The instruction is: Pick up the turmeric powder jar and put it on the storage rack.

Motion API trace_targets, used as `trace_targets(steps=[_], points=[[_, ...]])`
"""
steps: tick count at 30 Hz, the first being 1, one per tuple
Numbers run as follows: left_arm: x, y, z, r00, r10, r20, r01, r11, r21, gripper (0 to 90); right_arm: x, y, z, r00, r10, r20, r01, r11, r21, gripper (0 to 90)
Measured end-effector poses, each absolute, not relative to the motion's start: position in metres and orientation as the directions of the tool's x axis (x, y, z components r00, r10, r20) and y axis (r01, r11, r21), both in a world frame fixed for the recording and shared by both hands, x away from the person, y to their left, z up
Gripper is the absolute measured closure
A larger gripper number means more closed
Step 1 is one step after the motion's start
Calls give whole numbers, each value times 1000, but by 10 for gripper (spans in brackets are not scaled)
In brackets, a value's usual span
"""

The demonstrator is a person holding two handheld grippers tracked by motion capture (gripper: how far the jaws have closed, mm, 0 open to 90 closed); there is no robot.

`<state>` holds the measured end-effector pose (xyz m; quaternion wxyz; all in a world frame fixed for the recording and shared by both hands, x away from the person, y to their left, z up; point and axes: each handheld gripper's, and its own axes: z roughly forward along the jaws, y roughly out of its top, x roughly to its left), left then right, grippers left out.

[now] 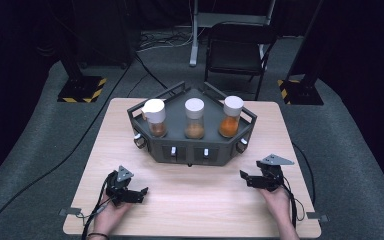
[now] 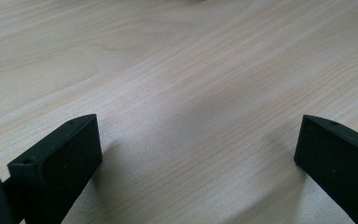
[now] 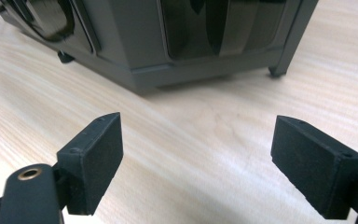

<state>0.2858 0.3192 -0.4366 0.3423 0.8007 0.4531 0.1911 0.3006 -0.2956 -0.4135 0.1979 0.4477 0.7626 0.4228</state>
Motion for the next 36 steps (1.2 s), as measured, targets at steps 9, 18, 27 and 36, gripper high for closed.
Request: trace_targets(steps=[9,18,27,36], points=[[286,319,-437,517,856,-4,594,-355,721,2,293,-296,-427,-508,859,64,534,256,805,148],[286,319,-437,516,856,-4,595,-355,721,2,289,-298,-436,-499,864,69,556,258,790,148],[286,319,-437,516,856,-4,594,-355,722,2,284,-293,-435,-494,868,36,581,299,757,136],[286,319,-437,516,856,-4,595,-355,722,2,276,-287,-434,-496,868,2,576,327,749,130]])
